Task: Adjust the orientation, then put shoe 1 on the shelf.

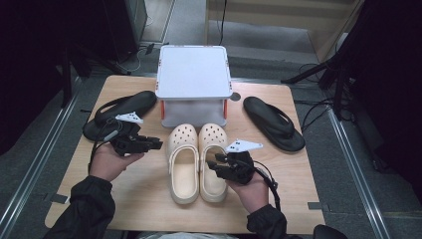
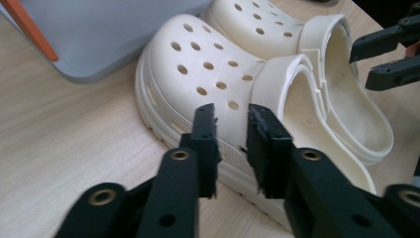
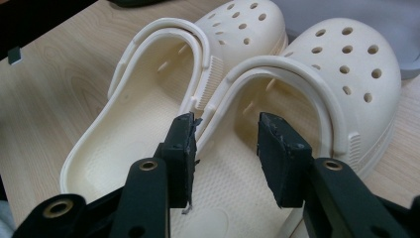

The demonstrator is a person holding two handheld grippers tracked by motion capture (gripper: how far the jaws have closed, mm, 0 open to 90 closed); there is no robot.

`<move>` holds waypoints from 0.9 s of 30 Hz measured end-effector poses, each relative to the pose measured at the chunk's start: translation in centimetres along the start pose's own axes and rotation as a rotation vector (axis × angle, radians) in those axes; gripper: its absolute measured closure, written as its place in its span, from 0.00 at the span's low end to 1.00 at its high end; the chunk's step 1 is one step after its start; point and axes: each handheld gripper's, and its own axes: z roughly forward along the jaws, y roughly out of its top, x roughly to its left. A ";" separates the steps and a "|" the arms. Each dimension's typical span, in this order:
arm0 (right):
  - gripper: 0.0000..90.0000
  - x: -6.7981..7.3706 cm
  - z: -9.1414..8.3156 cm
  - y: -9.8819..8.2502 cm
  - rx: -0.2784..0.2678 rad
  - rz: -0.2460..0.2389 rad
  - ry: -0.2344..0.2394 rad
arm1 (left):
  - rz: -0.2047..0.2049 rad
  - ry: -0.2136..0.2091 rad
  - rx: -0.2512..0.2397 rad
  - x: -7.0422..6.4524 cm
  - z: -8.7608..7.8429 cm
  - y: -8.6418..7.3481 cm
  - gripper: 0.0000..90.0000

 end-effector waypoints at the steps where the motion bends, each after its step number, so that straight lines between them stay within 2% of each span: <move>1: 0.66 -0.1 0.0 0.0 0.000 0.009 0.003 | 0.003 -0.002 0.000 0.0 -0.1 0.1 0.88; 5: 0.65 -0.3 0.2 0.0 -0.002 0.029 0.011 | 0.008 -0.004 0.003 0.4 -0.4 1.0 0.94; 12: 0.63 -0.2 0.5 -0.1 0.006 0.031 0.016 | 0.011 -0.007 -0.012 1.2 -0.8 3.0 0.97; 21: 0.60 -0.3 0.9 0.0 0.005 0.048 0.015 | 0.005 0.001 -0.037 3.1 -1.3 5.8 1.00; 22: 0.60 -0.3 0.9 0.0 0.006 0.050 0.015 | -0.001 -0.014 -0.037 3.4 -1.4 6.1 1.00; 27: 0.60 -0.2 1.3 0.0 0.011 0.050 0.011 | -0.017 -0.020 -0.033 4.8 -1.4 7.6 1.00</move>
